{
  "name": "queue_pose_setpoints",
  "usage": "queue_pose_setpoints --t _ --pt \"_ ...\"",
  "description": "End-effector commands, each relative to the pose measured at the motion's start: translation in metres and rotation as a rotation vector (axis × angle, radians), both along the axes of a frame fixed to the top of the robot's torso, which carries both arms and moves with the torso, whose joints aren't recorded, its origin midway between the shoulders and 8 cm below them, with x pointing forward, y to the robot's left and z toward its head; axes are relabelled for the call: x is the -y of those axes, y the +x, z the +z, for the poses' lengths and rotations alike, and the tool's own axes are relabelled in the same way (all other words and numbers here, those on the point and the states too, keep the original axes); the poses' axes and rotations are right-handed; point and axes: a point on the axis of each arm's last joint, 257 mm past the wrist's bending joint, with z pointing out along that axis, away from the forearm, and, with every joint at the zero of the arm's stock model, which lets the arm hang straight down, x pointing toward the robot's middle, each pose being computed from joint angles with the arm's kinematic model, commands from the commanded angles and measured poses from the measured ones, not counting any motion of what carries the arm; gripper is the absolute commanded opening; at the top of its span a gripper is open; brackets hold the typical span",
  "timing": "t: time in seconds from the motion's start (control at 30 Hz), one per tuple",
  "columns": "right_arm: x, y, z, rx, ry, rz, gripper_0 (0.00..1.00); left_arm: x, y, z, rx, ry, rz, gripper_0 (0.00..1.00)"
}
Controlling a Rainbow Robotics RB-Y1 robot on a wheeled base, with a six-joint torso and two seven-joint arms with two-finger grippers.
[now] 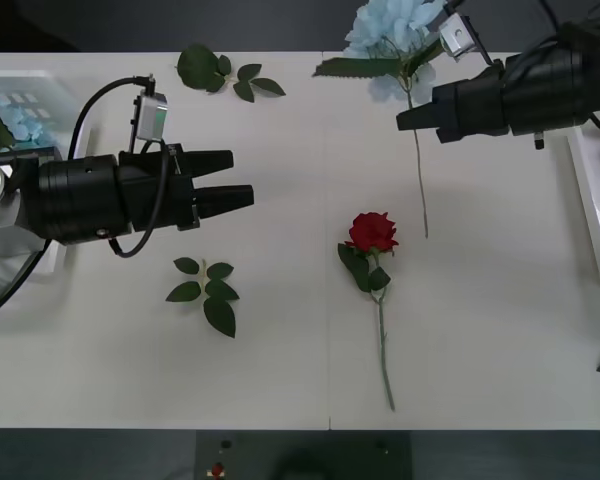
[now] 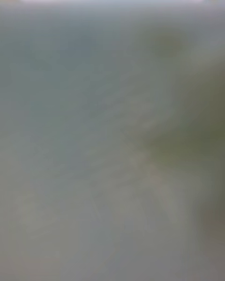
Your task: Put the red flowers into the right box and the blue flowers into the left box
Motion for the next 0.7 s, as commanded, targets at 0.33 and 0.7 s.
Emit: queue_pose_setpoints --t 0.33,0.7 --pt "-0.104 -0.011 0.064 0.171 0.211 0.151 0.00 0.035 0.005 -0.022 0.023 -0.008 0.018 1.00" --pt "-0.140 -0.014 0.096 0.199 0.313 0.169 0.00 0.066 0.011 -0.047 -0.008 -0.027 0.038 1.00"
